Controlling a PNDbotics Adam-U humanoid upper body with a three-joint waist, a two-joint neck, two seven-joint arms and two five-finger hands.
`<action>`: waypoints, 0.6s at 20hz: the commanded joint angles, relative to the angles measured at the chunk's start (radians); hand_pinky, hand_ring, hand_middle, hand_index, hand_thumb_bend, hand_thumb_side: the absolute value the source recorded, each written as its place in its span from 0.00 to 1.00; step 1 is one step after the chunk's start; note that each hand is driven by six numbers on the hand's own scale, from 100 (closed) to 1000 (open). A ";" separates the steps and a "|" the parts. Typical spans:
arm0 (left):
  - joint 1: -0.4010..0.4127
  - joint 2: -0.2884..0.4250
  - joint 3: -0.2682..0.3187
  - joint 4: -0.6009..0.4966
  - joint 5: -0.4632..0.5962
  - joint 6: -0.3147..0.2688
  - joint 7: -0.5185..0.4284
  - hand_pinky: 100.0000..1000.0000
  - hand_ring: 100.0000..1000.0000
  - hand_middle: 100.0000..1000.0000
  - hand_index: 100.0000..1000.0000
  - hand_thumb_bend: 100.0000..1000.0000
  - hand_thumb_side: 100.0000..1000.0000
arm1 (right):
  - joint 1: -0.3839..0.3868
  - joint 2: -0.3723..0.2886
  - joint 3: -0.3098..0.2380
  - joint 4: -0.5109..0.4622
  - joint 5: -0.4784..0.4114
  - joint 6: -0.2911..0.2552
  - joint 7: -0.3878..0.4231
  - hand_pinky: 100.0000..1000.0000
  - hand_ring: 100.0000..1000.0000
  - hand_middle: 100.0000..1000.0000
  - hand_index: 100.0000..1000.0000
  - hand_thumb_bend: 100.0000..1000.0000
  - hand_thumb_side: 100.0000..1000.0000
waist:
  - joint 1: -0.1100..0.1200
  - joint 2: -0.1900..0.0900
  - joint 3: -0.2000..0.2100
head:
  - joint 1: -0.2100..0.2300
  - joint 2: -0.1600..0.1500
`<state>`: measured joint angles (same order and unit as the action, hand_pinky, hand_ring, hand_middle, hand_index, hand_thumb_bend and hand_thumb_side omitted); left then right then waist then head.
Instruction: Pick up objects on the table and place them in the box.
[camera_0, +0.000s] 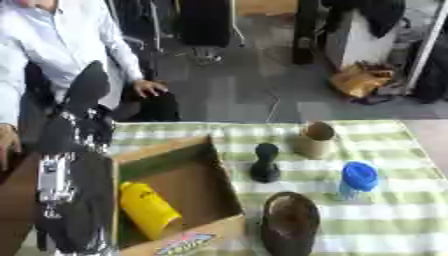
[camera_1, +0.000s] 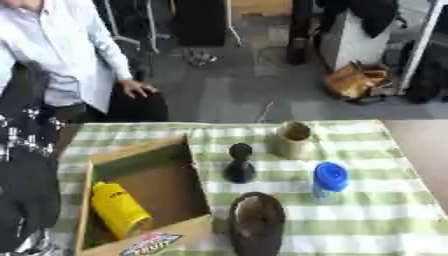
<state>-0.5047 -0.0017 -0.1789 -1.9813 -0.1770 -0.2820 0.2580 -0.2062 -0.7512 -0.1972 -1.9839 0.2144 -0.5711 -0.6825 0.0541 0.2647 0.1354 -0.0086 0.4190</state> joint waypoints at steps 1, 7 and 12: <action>-0.037 0.022 0.008 -0.019 -0.020 0.006 0.002 0.77 1.00 1.00 0.91 0.10 1.00 | 0.015 0.036 -0.011 -0.016 0.080 -0.242 -0.212 0.78 0.93 0.86 0.93 0.00 1.00 | 0.001 -0.010 -0.003 | 0.008 -0.002; -0.090 0.037 0.017 -0.019 -0.074 -0.020 0.011 0.80 1.00 1.00 0.95 0.10 1.00 | 0.035 0.132 -0.045 -0.016 0.176 -0.334 -0.224 0.77 0.92 0.85 0.93 0.00 1.00 | 0.014 0.002 -0.007 | 0.015 -0.007; -0.098 0.034 0.014 -0.019 -0.097 -0.028 0.019 0.80 1.00 1.00 0.94 0.10 1.00 | 0.065 0.150 -0.017 -0.016 0.274 -0.307 -0.224 0.80 0.95 0.87 0.94 0.04 1.00 | 0.013 0.006 -0.007 | 0.018 -0.015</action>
<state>-0.5835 0.0186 -0.1685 -1.9813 -0.2650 -0.3049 0.2757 -0.1380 -0.5821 -0.2139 -1.9840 0.4586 -0.6164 -0.6372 0.0725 0.2849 0.1297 0.0074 0.4140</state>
